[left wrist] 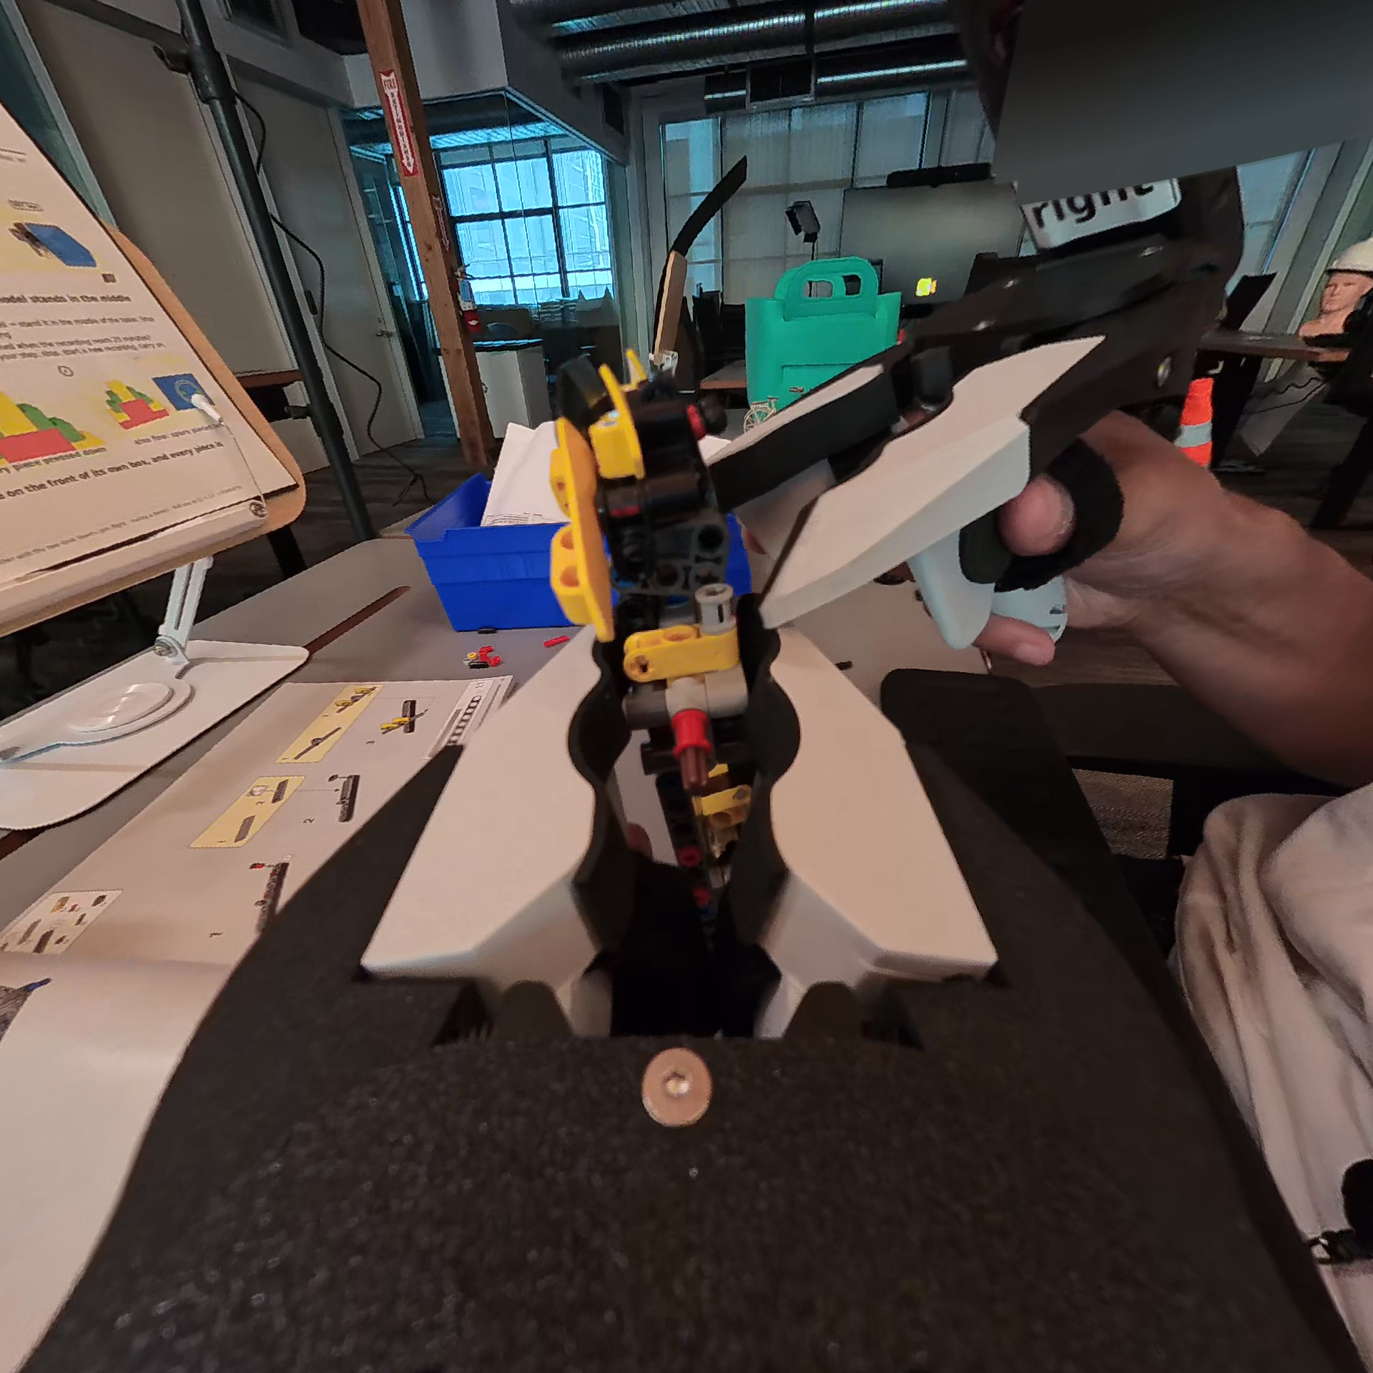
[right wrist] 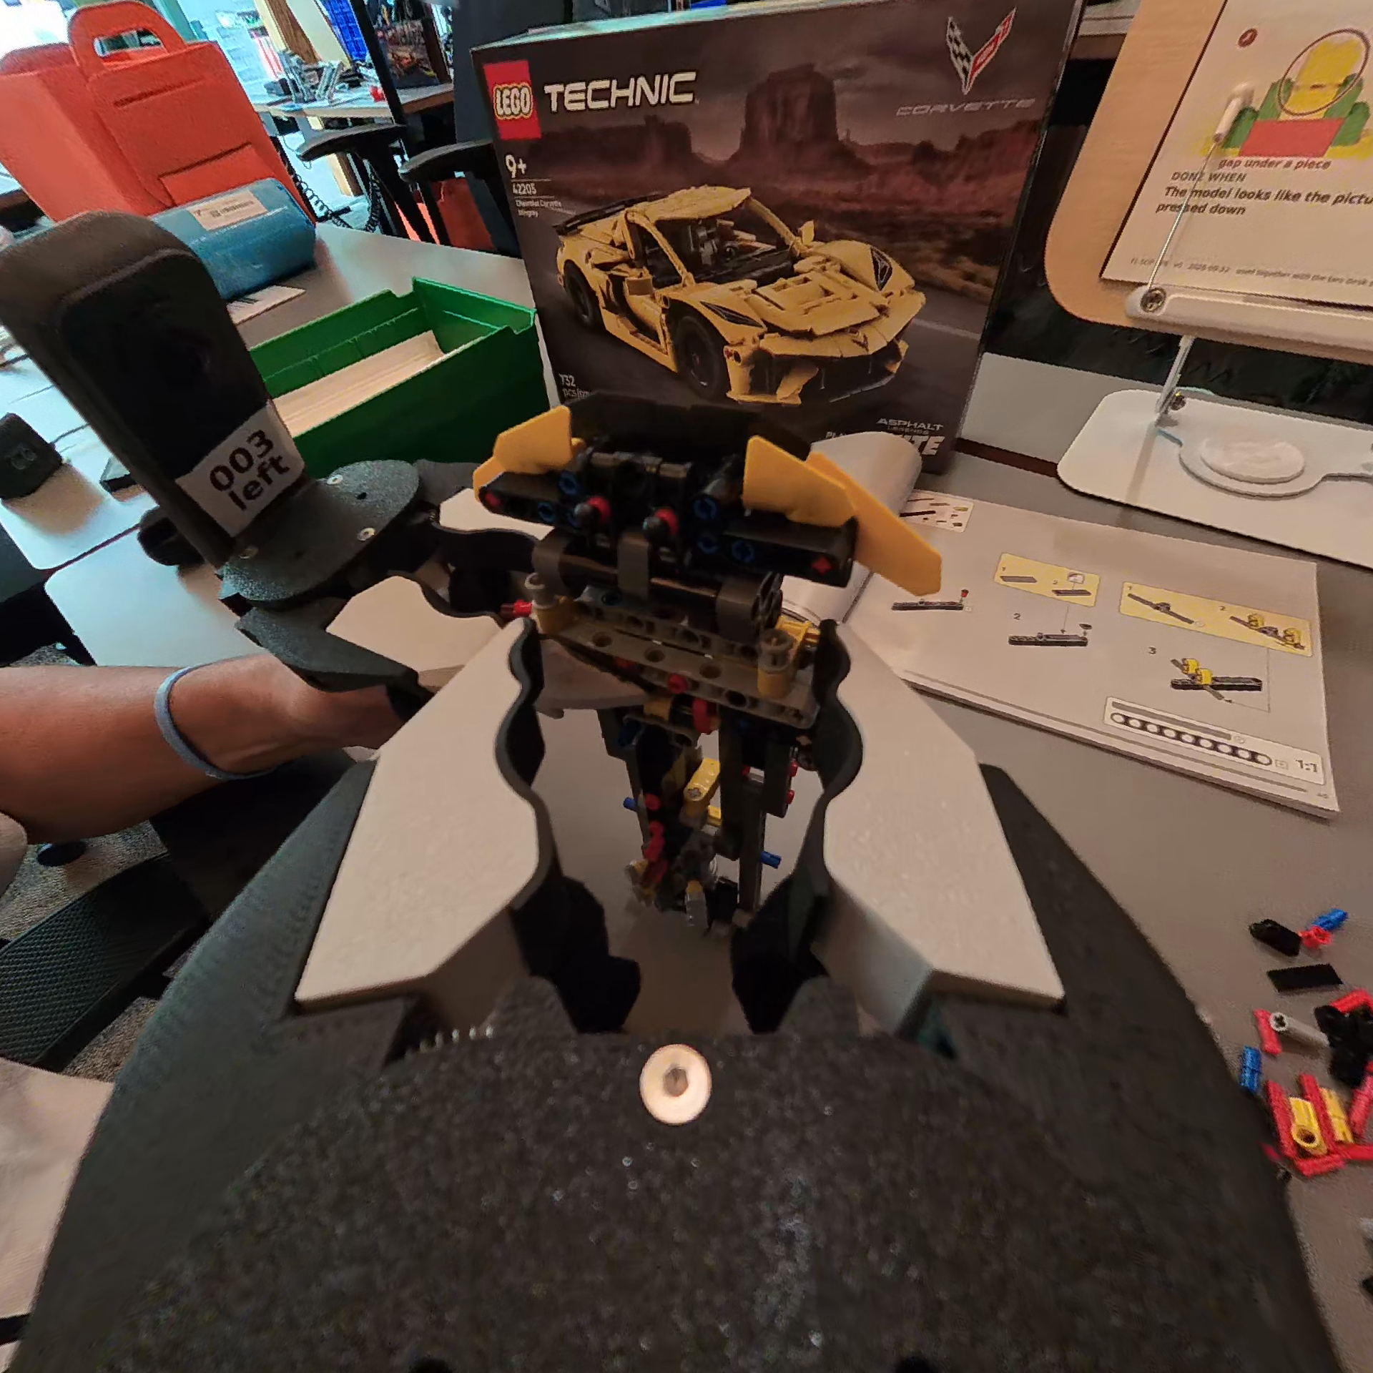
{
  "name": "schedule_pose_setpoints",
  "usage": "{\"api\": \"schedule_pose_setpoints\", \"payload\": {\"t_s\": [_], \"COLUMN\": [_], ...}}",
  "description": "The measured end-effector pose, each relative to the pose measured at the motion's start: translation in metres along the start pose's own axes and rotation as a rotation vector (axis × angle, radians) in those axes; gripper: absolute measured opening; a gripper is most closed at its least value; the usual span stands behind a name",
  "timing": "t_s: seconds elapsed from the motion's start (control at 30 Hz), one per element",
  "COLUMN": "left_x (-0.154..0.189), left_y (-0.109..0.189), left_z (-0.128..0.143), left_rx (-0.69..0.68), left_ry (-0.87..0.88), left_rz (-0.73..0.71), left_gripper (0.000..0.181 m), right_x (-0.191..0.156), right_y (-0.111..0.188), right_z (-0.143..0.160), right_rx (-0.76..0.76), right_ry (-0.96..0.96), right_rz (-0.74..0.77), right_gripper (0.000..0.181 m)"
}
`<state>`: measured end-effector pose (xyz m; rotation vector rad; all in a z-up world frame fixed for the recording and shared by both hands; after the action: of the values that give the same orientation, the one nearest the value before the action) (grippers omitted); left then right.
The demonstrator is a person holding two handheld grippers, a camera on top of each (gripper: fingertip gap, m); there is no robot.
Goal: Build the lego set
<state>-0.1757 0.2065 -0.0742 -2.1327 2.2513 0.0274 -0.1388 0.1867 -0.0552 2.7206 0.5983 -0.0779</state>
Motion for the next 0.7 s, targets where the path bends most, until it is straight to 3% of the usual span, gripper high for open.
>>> {"api": "schedule_pose_setpoints", "payload": {"t_s": [0.37,0.7], "left_x": [0.002,0.0049], "left_y": [-0.0022,-0.0021], "left_z": [-0.0005,-0.0008], "left_rx": [-0.015,-0.011], "left_ry": [-0.02,-0.028], "left_rz": [-0.03,-0.026], "left_gripper": [0.026,0.026], "right_x": [0.0035,0.0072], "right_y": [0.0046,0.0062], "right_z": [-0.0041,-0.0014], "right_rx": [0.016,0.001], "right_ry": [0.087,0.041], "right_rz": [0.107,0.118], "right_gripper": [0.056,0.053]}}
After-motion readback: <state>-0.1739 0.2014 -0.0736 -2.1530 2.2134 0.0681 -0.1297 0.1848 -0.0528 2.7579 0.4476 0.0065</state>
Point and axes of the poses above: each gripper's, where its closed fingertips meet, y back along the fingers, z out of its underside, x = y × z across the jaws, the point moved 3 cm from there along y, back along the fingers, and after that the axes turned 2 degrees about -z, right-handed, at the moved point
